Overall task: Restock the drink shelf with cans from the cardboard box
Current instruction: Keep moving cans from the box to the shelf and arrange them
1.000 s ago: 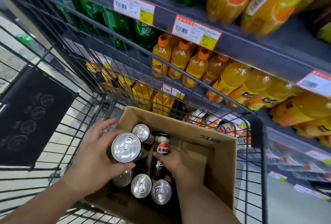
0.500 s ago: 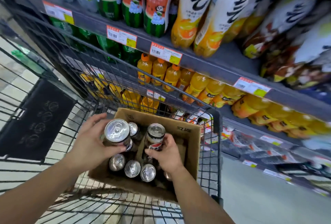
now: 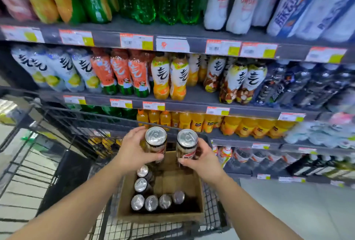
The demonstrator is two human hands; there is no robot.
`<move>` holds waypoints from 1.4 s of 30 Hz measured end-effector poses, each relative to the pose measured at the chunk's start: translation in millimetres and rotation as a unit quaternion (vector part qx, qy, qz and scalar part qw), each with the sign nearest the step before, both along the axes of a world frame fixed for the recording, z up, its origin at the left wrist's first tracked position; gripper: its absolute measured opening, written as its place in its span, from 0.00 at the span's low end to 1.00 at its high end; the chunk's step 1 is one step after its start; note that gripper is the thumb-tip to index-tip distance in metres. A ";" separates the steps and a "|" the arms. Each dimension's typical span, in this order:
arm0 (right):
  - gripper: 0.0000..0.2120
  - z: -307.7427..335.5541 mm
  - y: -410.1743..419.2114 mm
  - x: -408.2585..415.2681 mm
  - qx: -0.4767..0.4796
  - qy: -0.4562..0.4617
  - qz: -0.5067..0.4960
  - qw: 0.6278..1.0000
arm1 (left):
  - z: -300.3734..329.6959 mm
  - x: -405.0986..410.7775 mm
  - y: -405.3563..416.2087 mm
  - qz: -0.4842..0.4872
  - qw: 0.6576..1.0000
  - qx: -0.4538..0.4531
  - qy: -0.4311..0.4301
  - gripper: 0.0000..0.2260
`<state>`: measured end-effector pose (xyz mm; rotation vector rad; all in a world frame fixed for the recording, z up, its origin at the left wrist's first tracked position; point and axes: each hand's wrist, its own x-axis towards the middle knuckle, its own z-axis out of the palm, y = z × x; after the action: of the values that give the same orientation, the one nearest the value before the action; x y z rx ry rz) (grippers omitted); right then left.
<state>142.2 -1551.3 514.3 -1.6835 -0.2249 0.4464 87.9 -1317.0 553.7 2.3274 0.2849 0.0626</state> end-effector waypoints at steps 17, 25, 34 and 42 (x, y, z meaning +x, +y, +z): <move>0.28 121.8 -486.7 69.7 -0.001 -0.080 -0.188 0.979 | 92.8 157.9 -496.4 -0.217 0.972 -0.050 -0.076 0.47; 0.25 148.7 -722.6 83.2 -0.024 -0.103 -0.349 0.931 | 123.1 238.6 -761.9 -0.375 0.901 -0.216 -0.026 0.28; 0.27 188.1 -953.8 151.0 -0.043 -0.148 -0.517 0.842 | 168.6 356.4 -1037.5 -0.517 0.815 -0.260 -0.024 0.32; 0.28 210.8 -1142.3 177.5 -0.037 -0.157 -0.599 0.784 | 202.5 406.5 -1247.8 -0.571 0.766 -0.293 -0.026 0.26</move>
<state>319.7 -2693.6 725.1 -1.6192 0.6372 -0.7996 494.4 -2564.7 756.2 1.5201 -1.0256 -0.4949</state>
